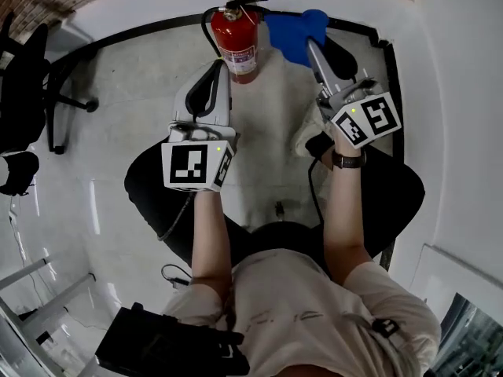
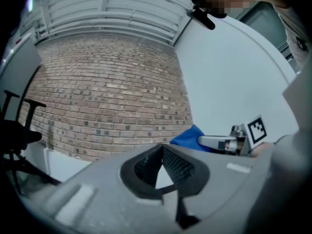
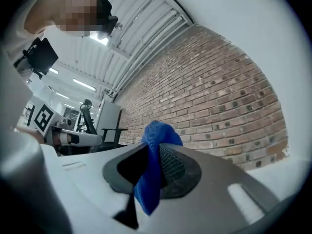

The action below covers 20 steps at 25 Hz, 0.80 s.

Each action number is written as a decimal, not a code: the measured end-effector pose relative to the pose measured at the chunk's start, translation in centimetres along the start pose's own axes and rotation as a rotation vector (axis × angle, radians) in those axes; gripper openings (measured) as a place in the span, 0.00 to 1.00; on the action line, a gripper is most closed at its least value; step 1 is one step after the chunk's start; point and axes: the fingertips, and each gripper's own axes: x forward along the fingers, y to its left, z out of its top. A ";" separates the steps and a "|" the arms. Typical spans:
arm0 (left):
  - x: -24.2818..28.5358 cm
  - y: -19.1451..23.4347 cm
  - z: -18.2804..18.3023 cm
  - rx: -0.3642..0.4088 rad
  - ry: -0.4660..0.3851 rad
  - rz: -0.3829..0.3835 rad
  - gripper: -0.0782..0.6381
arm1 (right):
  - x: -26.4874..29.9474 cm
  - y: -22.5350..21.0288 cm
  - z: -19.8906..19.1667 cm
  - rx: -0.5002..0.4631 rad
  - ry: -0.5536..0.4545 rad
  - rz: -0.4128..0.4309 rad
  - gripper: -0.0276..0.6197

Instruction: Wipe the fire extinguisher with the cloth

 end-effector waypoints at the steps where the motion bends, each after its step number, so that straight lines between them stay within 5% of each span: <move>1: -1.7 -1.5 0.0 0.005 -0.008 -0.014 0.11 | -2.2 1.6 0.3 0.009 0.000 -0.018 0.15; 6: -11.2 -7.1 2.3 0.047 -0.039 0.014 0.11 | -11.8 10.1 2.4 0.041 -0.008 -0.058 0.15; 11: -19.2 -11.8 3.9 0.061 -0.041 0.059 0.11 | -18.7 16.7 4.8 -0.025 0.002 -0.131 0.14; 15: -22.3 -14.1 3.6 0.070 -0.020 0.079 0.11 | -21.0 18.3 4.8 0.002 0.039 -0.207 0.14; 20: -25.3 -15.1 4.6 0.081 -0.038 0.127 0.11 | -22.5 19.4 3.5 0.043 0.086 -0.179 0.14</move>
